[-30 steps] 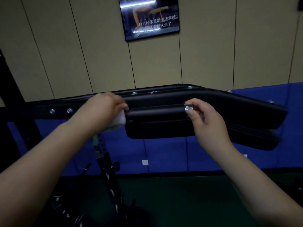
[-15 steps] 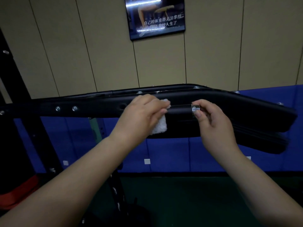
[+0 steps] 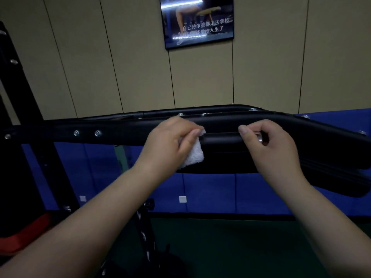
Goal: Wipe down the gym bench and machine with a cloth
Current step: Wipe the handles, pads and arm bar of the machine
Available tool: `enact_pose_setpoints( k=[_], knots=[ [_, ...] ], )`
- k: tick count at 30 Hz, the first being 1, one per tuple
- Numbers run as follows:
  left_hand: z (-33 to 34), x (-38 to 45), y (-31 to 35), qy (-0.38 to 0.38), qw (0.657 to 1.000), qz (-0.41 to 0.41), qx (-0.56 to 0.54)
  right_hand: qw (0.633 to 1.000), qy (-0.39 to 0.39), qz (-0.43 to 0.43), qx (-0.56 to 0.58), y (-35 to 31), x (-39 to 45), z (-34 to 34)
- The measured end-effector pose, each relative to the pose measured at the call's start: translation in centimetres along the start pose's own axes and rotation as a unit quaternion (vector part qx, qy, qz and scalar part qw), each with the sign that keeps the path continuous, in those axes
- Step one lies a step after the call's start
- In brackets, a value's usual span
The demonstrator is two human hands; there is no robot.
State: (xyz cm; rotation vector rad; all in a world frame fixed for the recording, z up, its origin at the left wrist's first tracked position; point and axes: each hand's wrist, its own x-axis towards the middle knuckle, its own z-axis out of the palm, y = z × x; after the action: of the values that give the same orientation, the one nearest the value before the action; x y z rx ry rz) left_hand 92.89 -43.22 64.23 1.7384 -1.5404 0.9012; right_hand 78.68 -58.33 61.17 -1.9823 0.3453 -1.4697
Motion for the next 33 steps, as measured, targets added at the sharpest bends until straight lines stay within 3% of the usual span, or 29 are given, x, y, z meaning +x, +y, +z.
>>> enact_pose_setpoints(
  k=[3,6,12,17,19,22,23,26,28,33],
  knots=[
    [-0.3,-0.9,-2.9,0.034,0.999,0.007,0.001,1.0,0.012,-0.001,0.013,0.1,-0.3,0.1],
    [-1.0,-1.3,-5.3,0.02,0.999,0.02,0.018,1.0,0.022,0.004,0.012,0.1,-0.5,0.4],
    [-2.2,-0.8,-11.5,-0.035,0.996,-0.068,0.042,0.999,0.035,0.005,0.012,-0.1,-0.7,0.7],
    [-1.4,-1.5,-9.4,0.03,0.995,-0.089,-0.028,0.999,0.038,0.007,0.003,-0.1,-0.8,0.9],
    [-2.0,-1.5,-7.9,0.025,0.998,-0.056,-0.021,0.999,0.036,0.006,-0.001,-0.1,-0.7,0.9],
    [-2.8,-0.9,-4.4,0.01,0.996,0.042,0.076,0.999,0.036,0.004,-0.002,-0.1,-0.8,0.9],
    [-3.0,-0.6,-3.2,-0.012,0.996,0.033,0.078,0.999,0.037,0.004,-0.003,-0.1,-0.8,0.9],
    [-2.7,-0.1,-1.9,-0.076,0.992,-0.098,-0.006,0.999,0.04,0.002,-0.008,-0.2,-1.0,1.0],
    [-2.5,-0.2,-2.1,-0.087,0.99,-0.112,-0.026,0.999,0.042,0.002,-0.011,-0.3,-1.0,1.0],
    [-3.1,-2.5,-1.7,-0.015,0.994,-0.074,-0.075,0.999,0.042,0.002,-0.013,-0.3,-1.2,0.9]
  ],
)
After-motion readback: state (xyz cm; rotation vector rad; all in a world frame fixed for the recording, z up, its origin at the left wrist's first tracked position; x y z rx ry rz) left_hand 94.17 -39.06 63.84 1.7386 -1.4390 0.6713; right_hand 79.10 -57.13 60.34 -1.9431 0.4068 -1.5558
